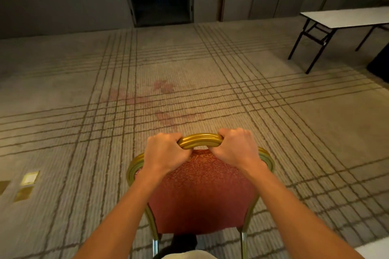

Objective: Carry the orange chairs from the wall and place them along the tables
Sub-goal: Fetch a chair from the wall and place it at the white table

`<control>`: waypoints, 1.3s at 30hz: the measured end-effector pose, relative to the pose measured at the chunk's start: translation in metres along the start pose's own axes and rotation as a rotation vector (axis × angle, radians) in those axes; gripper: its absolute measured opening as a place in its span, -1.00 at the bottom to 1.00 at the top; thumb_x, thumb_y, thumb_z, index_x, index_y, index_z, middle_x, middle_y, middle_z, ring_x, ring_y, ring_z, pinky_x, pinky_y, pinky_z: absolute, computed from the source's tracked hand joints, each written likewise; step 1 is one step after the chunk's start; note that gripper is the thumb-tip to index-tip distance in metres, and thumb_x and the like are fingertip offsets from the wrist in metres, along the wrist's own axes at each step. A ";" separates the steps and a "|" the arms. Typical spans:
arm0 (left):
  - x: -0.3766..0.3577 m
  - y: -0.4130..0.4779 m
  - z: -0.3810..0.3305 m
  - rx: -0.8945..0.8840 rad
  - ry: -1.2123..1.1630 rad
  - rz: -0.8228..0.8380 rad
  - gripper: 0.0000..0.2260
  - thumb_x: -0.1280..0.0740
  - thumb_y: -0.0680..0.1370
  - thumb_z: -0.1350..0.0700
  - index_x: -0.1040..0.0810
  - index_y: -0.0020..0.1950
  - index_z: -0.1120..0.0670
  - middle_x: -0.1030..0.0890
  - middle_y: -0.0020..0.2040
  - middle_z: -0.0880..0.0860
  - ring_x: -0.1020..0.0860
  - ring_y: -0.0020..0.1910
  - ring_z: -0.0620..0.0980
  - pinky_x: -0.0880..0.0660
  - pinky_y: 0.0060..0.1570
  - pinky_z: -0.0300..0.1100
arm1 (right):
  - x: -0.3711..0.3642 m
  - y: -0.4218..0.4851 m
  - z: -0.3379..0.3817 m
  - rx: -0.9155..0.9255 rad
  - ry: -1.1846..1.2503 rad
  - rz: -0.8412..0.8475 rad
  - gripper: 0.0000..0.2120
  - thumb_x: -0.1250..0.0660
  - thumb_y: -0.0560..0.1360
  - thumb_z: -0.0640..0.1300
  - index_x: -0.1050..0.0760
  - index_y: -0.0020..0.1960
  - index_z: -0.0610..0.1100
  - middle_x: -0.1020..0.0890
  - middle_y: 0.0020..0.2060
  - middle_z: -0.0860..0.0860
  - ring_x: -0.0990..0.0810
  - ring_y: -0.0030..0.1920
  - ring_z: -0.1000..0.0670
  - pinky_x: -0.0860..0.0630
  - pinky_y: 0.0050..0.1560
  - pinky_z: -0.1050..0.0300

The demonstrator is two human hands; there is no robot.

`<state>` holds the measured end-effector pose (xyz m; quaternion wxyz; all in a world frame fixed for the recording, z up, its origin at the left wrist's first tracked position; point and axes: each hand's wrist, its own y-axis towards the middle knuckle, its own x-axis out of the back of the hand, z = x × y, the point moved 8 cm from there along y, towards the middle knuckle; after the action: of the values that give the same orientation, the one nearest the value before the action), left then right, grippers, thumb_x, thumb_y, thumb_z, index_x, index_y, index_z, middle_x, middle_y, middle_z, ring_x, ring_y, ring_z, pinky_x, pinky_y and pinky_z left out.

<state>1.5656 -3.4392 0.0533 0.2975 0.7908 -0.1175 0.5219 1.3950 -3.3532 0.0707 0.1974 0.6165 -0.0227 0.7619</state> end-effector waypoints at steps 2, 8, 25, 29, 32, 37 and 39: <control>-0.023 0.046 0.012 -0.002 0.000 0.030 -0.70 -0.42 0.34 -0.15 -0.49 -0.40 0.04 -0.60 -0.43 0.07 -0.60 -0.39 0.17 -0.43 -0.39 -0.11 | -0.011 0.047 -0.009 -0.021 -0.020 0.005 -0.66 -0.40 0.40 0.18 -0.56 -0.29 -0.10 -0.66 -0.37 -0.12 -0.64 -0.26 -0.24 -0.54 -0.20 -0.02; -0.059 0.201 0.024 -0.028 -0.003 0.098 -0.72 -0.37 0.39 -0.19 -0.62 -0.24 0.02 -0.69 -0.26 0.10 -0.65 -0.18 0.19 -0.53 -0.21 -0.04 | -0.017 0.187 -0.040 -0.113 -0.085 0.009 -0.65 -0.36 0.41 0.22 -0.60 -0.19 -0.09 -0.69 -0.25 -0.15 -0.66 -0.13 -0.27 -0.55 -0.11 -0.05; -0.238 0.578 -0.021 -0.100 0.002 0.246 -0.69 -0.36 0.43 -0.17 -0.46 -0.34 0.04 -0.68 -0.22 0.13 -0.64 -0.11 0.23 -0.50 -0.18 -0.01 | -0.082 0.536 -0.236 -0.248 -0.043 0.063 -0.64 -0.35 0.38 0.23 -0.57 -0.17 -0.08 -0.70 -0.21 -0.15 -0.65 -0.06 -0.26 -0.52 -0.09 -0.04; -0.264 0.657 -0.027 -0.042 -0.042 0.244 -0.60 -0.40 0.40 -0.13 -0.27 -0.45 0.00 -0.64 -0.32 0.12 -0.62 -0.20 0.24 -0.48 -0.24 -0.02 | -0.080 0.620 -0.270 -0.211 -0.038 0.080 -0.64 -0.34 0.40 0.23 -0.55 -0.20 -0.08 -0.69 -0.22 -0.16 -0.64 -0.07 -0.27 -0.50 -0.11 -0.04; -0.283 0.718 -0.027 -0.006 -0.073 0.236 -0.61 -0.42 0.38 -0.11 -0.28 -0.45 0.02 -0.61 -0.36 0.10 -0.60 -0.24 0.23 -0.44 -0.27 -0.04 | -0.079 0.683 -0.293 -0.187 -0.053 0.081 -0.67 -0.34 0.42 0.21 -0.53 -0.21 -0.07 -0.69 -0.22 -0.16 -0.64 -0.07 -0.27 -0.48 -0.12 -0.03; -0.336 0.832 -0.022 -0.013 -0.073 0.236 -0.62 -0.39 0.36 -0.13 -0.29 -0.45 0.02 -0.61 -0.36 0.09 -0.60 -0.23 0.20 -0.45 -0.25 -0.04 | -0.095 0.796 -0.333 -0.200 -0.071 0.108 -0.69 -0.34 0.42 0.20 -0.55 -0.17 -0.06 -0.69 -0.21 -0.14 -0.64 -0.06 -0.25 -0.49 -0.09 -0.03; -0.364 0.879 -0.018 -0.018 -0.070 0.255 -0.62 -0.39 0.38 -0.16 -0.31 -0.44 0.02 -0.62 -0.34 0.08 -0.61 -0.20 0.19 -0.43 -0.23 -0.05 | -0.108 0.841 -0.351 -0.211 -0.078 0.104 -0.69 -0.35 0.42 0.21 -0.56 -0.17 -0.05 -0.69 -0.24 -0.14 -0.64 -0.08 -0.25 -0.49 -0.09 -0.03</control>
<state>0.9608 -4.1729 0.0384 0.2317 0.7844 -0.2318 0.5265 0.8094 -4.0598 0.0606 0.2207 0.6195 -0.1424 0.7398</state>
